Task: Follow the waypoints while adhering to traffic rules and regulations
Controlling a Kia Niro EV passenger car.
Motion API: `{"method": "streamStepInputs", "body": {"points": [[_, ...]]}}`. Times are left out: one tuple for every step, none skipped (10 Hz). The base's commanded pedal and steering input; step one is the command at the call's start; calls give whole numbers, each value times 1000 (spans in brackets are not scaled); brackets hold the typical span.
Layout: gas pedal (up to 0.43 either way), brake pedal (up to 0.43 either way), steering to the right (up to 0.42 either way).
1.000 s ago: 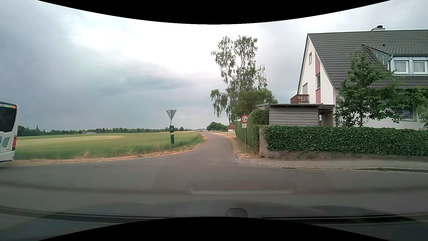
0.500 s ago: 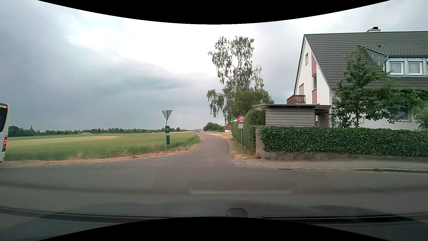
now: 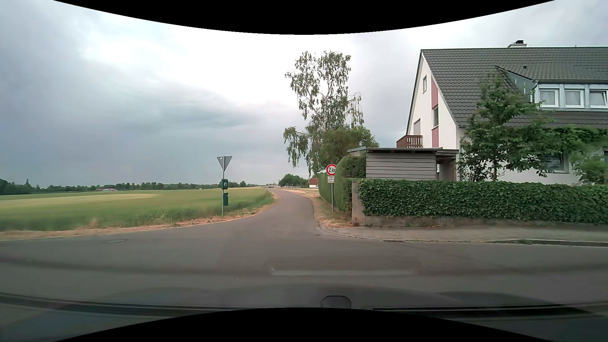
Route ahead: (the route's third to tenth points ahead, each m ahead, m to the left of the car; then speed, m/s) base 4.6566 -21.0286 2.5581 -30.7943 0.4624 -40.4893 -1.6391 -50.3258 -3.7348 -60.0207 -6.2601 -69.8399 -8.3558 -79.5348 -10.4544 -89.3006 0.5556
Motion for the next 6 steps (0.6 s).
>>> {"method": "streamStepInputs", "body": {"points": [[0, 0, 758], [0, 0, 773], [0, 0, 782], [0, 0, 790], [0, 0, 792], [0, 0, 792]]}}
